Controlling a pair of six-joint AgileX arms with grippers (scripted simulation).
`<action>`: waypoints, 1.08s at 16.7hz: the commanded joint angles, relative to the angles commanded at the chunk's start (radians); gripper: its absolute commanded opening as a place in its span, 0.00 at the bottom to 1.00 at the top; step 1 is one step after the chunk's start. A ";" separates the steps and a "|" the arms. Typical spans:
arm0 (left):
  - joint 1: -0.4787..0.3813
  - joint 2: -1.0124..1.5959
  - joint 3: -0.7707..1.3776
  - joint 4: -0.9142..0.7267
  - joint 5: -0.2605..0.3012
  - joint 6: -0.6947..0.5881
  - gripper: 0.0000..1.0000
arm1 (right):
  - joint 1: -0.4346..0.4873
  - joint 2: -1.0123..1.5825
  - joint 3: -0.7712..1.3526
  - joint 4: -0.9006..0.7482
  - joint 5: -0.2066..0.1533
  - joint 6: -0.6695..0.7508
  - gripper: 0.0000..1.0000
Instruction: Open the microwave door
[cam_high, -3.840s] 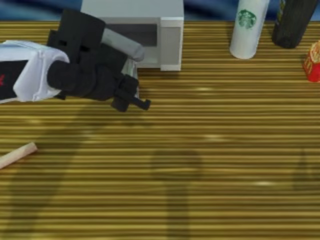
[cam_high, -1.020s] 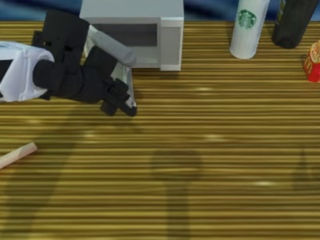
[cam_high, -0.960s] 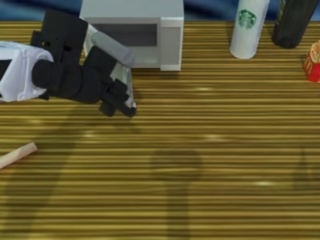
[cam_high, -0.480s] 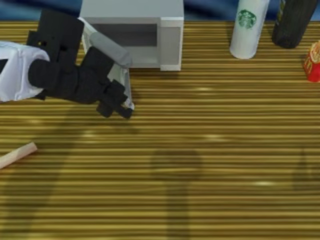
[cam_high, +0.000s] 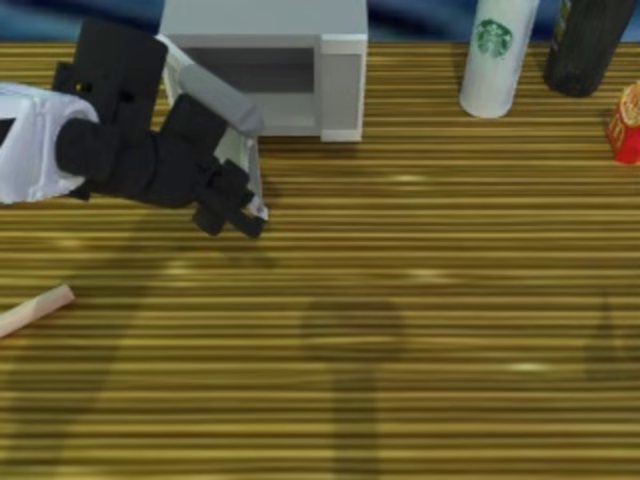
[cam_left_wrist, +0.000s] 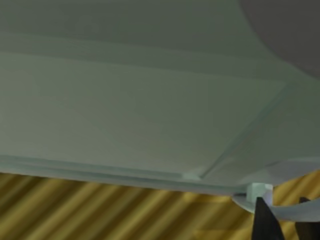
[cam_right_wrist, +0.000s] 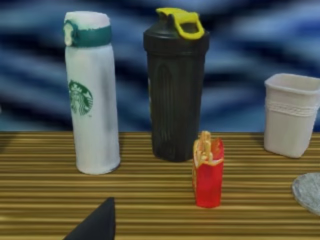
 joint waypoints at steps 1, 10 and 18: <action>0.000 0.000 0.000 0.000 0.000 0.000 0.00 | 0.000 0.000 0.000 0.000 0.000 0.000 1.00; 0.000 0.000 0.000 0.000 0.000 0.000 0.00 | 0.000 0.000 0.000 0.000 0.000 0.000 1.00; 0.020 -0.006 -0.002 -0.019 0.040 0.052 0.00 | 0.000 0.000 0.000 0.000 0.000 0.000 1.00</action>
